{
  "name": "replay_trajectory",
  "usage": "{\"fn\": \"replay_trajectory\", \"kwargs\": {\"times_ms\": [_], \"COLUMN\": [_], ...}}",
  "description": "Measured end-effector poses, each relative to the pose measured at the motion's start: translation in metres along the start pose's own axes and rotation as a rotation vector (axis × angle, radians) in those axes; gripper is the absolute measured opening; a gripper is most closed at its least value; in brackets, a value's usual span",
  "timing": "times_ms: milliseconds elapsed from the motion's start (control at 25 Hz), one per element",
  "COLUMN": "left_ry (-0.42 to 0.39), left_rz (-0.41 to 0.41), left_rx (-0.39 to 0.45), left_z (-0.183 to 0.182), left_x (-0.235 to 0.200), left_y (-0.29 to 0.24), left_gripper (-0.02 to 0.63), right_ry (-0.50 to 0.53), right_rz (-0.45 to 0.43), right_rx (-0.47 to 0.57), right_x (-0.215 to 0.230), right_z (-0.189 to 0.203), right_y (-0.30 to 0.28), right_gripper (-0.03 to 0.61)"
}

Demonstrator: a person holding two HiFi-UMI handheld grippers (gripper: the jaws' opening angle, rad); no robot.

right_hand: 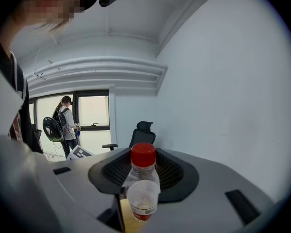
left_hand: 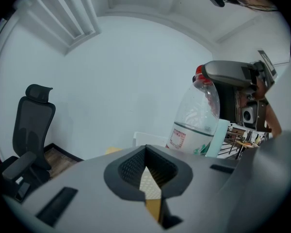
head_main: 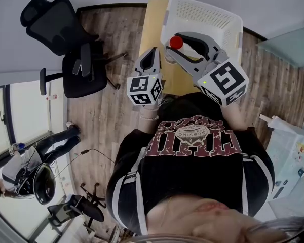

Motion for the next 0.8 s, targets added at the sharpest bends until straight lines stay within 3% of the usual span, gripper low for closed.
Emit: {"fn": "replay_trajectory", "kwargs": {"times_ms": [800], "left_ry": [0.013], "left_rz": [-0.016], "left_rx": [0.000], "left_z": [0.003], "left_x": [-0.020], "left_y": [0.004], "left_gripper": [0.048], "right_ry": [-0.031], "right_rz": [-0.030], "right_rx": [-0.071], "right_x": [-0.003], "right_z": [0.040], "right_y": [-0.031], "right_gripper": [0.165]}}
Point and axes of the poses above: the fingertips, and each gripper's own axes: y backward along the fingers, x to its right, z out of its underside, the point moved 9 cm from there along y, backward along the fingers, and after that the axes turned 3 degrees about x, right-handed, at the moved point
